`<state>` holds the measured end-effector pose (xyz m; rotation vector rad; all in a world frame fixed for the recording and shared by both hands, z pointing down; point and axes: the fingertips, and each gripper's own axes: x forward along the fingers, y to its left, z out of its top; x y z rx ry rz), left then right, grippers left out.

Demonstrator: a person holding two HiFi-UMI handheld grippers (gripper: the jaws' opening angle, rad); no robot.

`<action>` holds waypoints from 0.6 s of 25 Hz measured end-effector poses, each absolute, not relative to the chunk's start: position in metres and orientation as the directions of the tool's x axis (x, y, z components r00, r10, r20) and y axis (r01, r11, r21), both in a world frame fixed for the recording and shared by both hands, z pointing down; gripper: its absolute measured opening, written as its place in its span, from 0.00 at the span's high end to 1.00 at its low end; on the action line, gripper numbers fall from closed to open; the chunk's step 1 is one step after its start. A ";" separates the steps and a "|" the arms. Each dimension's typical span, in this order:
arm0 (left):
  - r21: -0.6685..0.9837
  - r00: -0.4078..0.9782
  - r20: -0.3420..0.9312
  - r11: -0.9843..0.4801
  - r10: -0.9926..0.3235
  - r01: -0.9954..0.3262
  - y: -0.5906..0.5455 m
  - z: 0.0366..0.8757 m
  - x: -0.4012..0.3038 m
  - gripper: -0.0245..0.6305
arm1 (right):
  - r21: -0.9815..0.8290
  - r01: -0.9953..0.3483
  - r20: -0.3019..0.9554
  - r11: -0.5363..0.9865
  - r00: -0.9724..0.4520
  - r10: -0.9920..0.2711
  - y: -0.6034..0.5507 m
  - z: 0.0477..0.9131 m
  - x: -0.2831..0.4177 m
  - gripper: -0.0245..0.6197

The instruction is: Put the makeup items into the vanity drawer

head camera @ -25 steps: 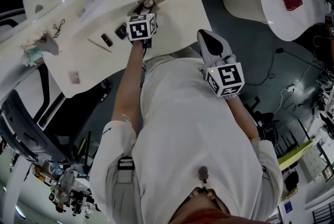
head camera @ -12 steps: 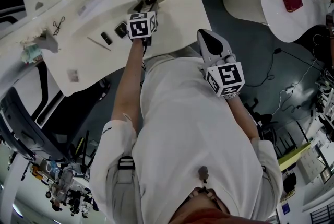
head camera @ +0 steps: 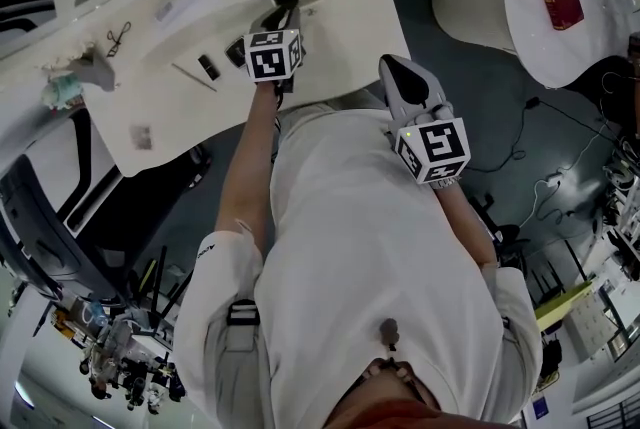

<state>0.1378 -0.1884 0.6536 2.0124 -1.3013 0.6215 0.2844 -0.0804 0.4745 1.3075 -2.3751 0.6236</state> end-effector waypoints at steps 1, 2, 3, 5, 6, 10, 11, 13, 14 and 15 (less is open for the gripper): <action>0.255 0.383 0.683 -0.289 -0.622 -0.923 -0.187 0.651 0.134 0.89 | -0.204 -0.853 0.502 0.481 -0.513 -0.696 -0.080 0.474 0.282 0.95; 0.246 0.375 0.675 -0.286 -0.636 -0.926 -0.186 0.647 0.131 0.93 | -0.204 -0.849 0.500 0.487 -0.518 -0.694 -0.079 0.473 0.279 0.95; 0.243 0.372 0.665 -0.284 -0.647 -0.928 -0.185 0.643 0.129 0.95 | -0.203 -0.846 0.499 0.493 -0.523 -0.691 -0.079 0.473 0.276 0.95; 0.250 0.379 0.647 -0.286 -0.662 -0.925 -0.181 0.636 0.126 0.95 | -0.204 -0.839 0.494 0.504 -0.533 -0.687 -0.078 0.471 0.269 0.95; 0.252 0.382 0.640 -0.287 -0.666 -0.924 -0.179 0.633 0.124 0.95 | -0.205 -0.836 0.491 0.509 -0.538 -0.685 -0.078 0.470 0.266 0.95; 0.251 0.381 0.617 -0.286 -0.689 -0.925 -0.170 0.618 0.111 0.95 | -0.210 -0.824 0.478 0.526 -0.556 -0.680 -0.075 0.466 0.251 0.95; 0.252 0.380 0.609 -0.285 -0.696 -0.925 -0.167 0.614 0.107 0.95 | -0.213 -0.820 0.476 0.531 -0.561 -0.677 -0.075 0.465 0.246 0.95; 0.256 0.380 0.594 -0.282 -0.709 -0.925 -0.162 0.605 0.099 0.95 | -0.219 -0.811 0.472 0.542 -0.574 -0.669 -0.074 0.464 0.235 0.95; 0.256 0.381 0.587 -0.282 -0.714 -0.924 -0.159 0.600 0.094 0.95 | -0.223 -0.807 0.469 0.547 -0.581 -0.665 -0.074 0.462 0.229 0.95; 0.252 0.381 0.581 -0.286 -0.719 -0.925 -0.156 0.595 0.090 0.95 | -0.228 -0.803 0.465 0.550 -0.587 -0.663 -0.074 0.461 0.223 0.95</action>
